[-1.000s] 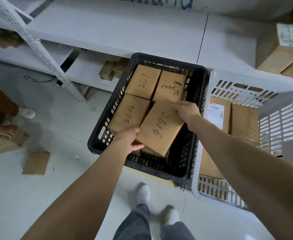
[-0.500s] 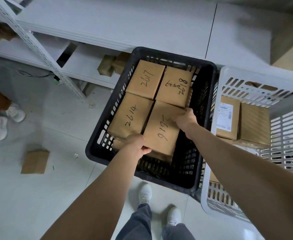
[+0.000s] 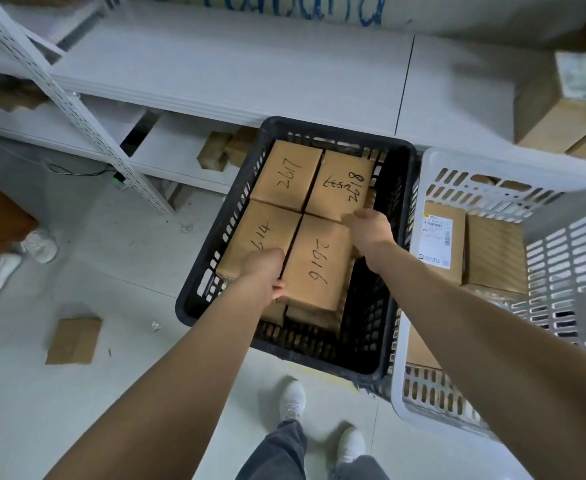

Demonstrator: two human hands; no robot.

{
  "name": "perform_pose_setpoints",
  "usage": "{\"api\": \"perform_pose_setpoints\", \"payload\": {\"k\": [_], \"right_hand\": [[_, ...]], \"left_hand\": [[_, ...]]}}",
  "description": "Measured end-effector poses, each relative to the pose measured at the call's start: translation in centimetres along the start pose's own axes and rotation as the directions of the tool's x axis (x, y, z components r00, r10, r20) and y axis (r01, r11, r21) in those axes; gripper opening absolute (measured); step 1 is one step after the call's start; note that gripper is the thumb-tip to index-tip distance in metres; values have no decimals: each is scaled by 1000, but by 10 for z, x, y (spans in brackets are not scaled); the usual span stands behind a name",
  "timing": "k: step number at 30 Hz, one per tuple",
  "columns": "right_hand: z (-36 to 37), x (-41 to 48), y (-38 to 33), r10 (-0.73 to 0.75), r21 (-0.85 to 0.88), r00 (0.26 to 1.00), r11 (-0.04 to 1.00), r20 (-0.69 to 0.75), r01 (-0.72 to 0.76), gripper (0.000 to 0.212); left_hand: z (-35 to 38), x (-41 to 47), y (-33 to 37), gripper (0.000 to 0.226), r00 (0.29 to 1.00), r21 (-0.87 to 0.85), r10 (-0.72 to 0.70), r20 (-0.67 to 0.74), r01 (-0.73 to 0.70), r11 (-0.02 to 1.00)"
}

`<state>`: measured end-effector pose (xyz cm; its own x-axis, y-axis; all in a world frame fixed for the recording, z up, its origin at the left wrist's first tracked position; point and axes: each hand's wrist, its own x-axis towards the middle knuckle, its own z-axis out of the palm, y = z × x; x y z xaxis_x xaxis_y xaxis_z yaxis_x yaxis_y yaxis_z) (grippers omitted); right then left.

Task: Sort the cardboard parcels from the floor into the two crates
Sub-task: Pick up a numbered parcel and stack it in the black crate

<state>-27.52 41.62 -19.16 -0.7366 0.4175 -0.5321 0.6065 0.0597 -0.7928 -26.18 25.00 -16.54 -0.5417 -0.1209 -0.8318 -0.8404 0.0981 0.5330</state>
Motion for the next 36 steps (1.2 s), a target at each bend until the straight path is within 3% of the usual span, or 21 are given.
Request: {"api": "perform_pose_setpoints", "payload": {"k": [5,10,14,20,28,33,36], "right_hand": [[-17,-41,-28,-176,104,984,979,2,175,50],[-50,-82,-47,-274,236,961,932,-41,276,58],[-89,-119,-55,-353,351,932,866,-78,357,36],[-153,-164,-51,-363,382,872,793,-328,474,50],[-199,-215,-20,-220,391,712,711,-666,585,50],[-206,-254,15,-40,409,583,675,-811,614,46],[-212,-290,51,98,381,446,699,-890,606,40]], "left_hand": [[11,-38,20,20,962,-58,270,45,-267,962],[23,-89,31,41,847,-158,507,159,-485,860],[42,-128,35,38,746,-265,624,234,-568,779],[109,-179,39,29,557,-310,709,433,-646,697],[157,-219,26,34,219,-252,627,748,-779,574],[182,-232,-4,38,75,-250,457,886,-752,609],[200,-249,-42,40,-13,-199,288,958,-750,630]]}}
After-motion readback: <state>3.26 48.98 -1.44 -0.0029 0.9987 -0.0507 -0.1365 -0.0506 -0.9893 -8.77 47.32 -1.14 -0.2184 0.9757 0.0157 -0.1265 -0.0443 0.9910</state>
